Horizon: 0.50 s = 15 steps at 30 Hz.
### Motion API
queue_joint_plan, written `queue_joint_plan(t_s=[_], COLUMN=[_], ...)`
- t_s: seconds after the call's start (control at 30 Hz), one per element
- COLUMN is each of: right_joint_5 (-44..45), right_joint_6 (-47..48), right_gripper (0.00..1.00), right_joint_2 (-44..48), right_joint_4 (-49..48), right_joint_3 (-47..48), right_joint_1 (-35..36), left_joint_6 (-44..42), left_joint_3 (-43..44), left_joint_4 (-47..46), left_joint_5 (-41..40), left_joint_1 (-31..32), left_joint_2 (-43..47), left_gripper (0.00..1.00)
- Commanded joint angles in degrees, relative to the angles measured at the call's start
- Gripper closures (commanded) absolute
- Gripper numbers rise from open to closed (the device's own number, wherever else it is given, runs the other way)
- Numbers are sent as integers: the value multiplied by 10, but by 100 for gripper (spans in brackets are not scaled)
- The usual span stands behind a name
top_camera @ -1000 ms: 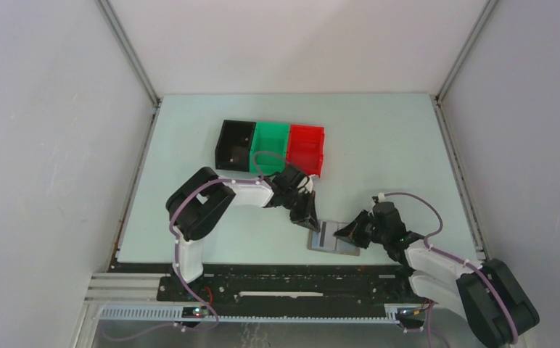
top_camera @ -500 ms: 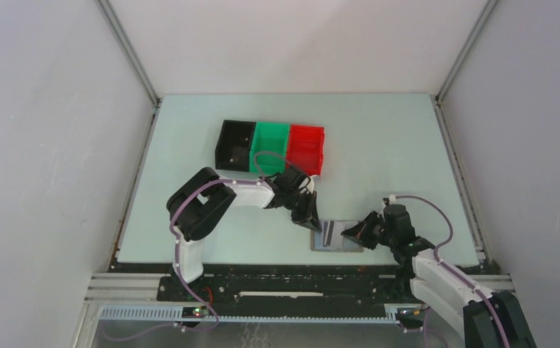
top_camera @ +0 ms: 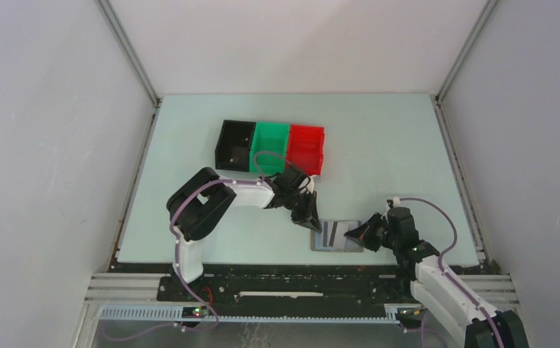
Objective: Take the credit cards out of the card holder
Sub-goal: Remove the credit card from the card holder.
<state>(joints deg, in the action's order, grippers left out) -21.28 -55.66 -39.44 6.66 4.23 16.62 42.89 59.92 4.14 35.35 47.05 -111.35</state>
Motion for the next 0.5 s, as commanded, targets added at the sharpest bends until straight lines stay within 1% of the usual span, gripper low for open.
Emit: queue_joint_plan(t_s=[0.0,0.23,0.47], right_joint_5=[19,29,34], right_joint_6=[19,28,64], right_gripper=[100,100,100], right_joint_2=[30,70,122], right_joint_4=[65,117,208], right_joint_3=[-8,5,37], right_joint_1=[-11,-16,-17], left_joint_6=[-29,-50,-80], left_joint_3=[-17,-9,-1], left_joint_4=[16,40,75], left_joint_5=[-38,-50,-65], left_joint_1=[-6,-8,-9], left_joint_2=[-4,5,46], left_gripper=[100,100,100])
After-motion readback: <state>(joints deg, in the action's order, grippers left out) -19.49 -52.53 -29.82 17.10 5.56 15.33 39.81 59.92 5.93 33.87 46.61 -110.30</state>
